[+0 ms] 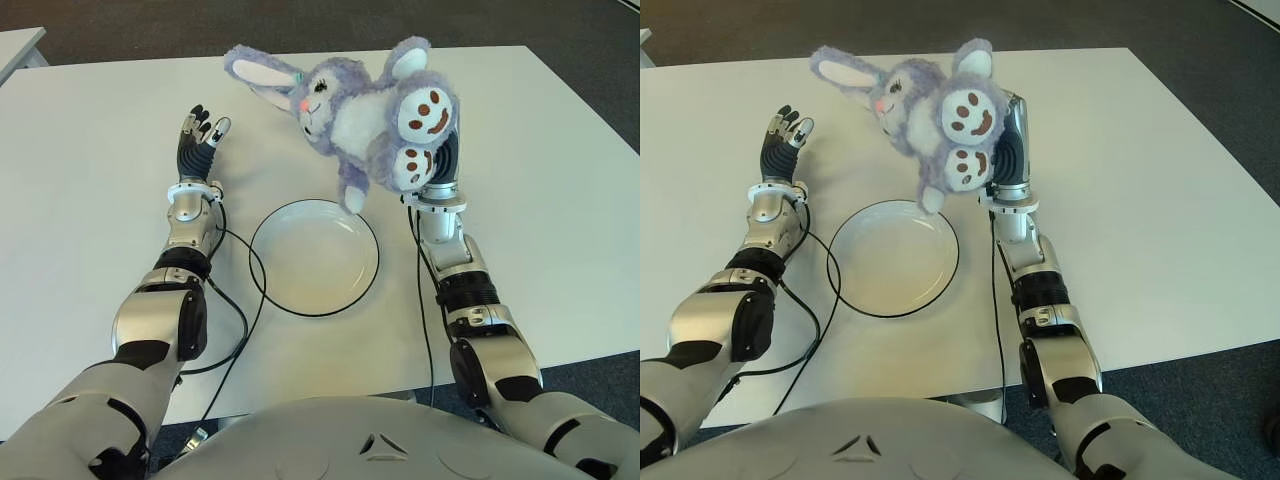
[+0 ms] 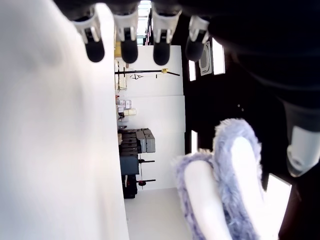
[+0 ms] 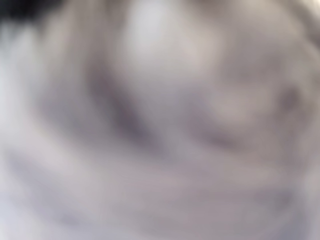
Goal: Put the doll into the plate.
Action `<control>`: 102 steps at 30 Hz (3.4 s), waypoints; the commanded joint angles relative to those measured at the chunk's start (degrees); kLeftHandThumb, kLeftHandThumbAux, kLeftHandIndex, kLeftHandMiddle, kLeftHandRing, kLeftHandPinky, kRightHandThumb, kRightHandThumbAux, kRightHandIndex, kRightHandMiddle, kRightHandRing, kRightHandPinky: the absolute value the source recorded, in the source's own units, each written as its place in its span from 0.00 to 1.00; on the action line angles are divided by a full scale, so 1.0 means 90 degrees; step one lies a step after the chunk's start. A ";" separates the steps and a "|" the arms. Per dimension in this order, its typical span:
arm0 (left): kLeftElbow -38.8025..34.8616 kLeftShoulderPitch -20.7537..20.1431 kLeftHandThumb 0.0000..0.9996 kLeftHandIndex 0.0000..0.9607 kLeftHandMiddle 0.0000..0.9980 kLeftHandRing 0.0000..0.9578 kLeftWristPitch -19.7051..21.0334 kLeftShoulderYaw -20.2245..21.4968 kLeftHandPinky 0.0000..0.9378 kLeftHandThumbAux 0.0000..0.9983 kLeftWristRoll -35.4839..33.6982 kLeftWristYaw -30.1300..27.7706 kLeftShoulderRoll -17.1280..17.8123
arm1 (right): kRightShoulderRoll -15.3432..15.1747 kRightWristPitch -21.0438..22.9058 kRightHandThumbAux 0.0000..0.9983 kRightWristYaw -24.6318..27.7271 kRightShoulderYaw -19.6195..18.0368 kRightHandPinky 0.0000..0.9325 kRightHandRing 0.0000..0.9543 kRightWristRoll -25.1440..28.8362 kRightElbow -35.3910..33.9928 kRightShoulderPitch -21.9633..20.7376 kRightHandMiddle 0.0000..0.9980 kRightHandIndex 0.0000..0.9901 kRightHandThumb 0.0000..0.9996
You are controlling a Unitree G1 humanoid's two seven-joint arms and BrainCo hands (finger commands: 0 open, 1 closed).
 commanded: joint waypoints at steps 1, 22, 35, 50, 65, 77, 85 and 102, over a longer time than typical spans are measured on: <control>0.0400 0.0450 0.00 0.02 0.10 0.06 0.0291 -0.0053 0.00 0.51 0.0090 0.0019 -0.0212 | -0.0003 0.0150 0.71 0.0164 0.0073 0.92 0.90 0.0216 -0.0128 -0.0205 0.84 0.44 0.71; 0.0426 0.0383 0.00 0.02 0.10 0.06 0.0319 -0.0037 0.00 0.52 0.0088 0.0041 -0.0235 | 0.0016 0.0635 0.71 0.0474 0.0054 0.91 0.89 0.0473 -0.0381 -0.0863 0.83 0.44 0.71; 0.0464 0.0345 0.00 0.02 0.10 0.06 0.0336 -0.0049 0.00 0.52 0.0101 0.0049 -0.0254 | 0.0208 0.0997 0.71 0.1204 0.0237 0.91 0.88 0.1204 -0.0513 -0.1092 0.82 0.44 0.71; 0.0461 0.0344 0.00 0.01 0.09 0.05 0.0293 -0.0055 0.00 0.51 0.0112 0.0031 -0.0275 | 0.0351 0.0967 0.71 0.2067 0.0418 0.93 0.89 0.1843 -0.0383 -0.1222 0.83 0.44 0.72; 0.0442 0.0358 0.00 0.01 0.10 0.06 0.0258 -0.0033 0.00 0.52 0.0112 0.0049 -0.0305 | 0.0531 0.0690 0.71 0.2229 0.0501 0.93 0.90 0.1893 -0.0115 -0.1279 0.85 0.44 0.73; 0.0437 0.0378 0.00 0.00 0.08 0.04 0.0201 -0.0055 0.00 0.51 0.0156 0.0063 -0.0303 | 0.0668 0.0383 0.71 0.2304 0.0545 0.92 0.89 0.1925 0.0239 -0.1360 0.85 0.44 0.73; 0.0426 0.0369 0.00 0.00 0.09 0.05 0.0214 -0.0019 0.00 0.52 0.0134 0.0042 -0.0314 | 0.0734 0.0311 0.71 0.2421 0.0570 0.93 0.89 0.1959 0.0335 -0.1283 0.85 0.44 0.73; 0.0360 0.0403 0.00 0.00 0.10 0.05 0.0172 0.0017 0.00 0.52 0.0099 0.0041 -0.0327 | 0.0672 0.0245 0.71 0.2277 0.0702 0.93 0.90 0.1516 0.0398 -0.1125 0.85 0.44 0.73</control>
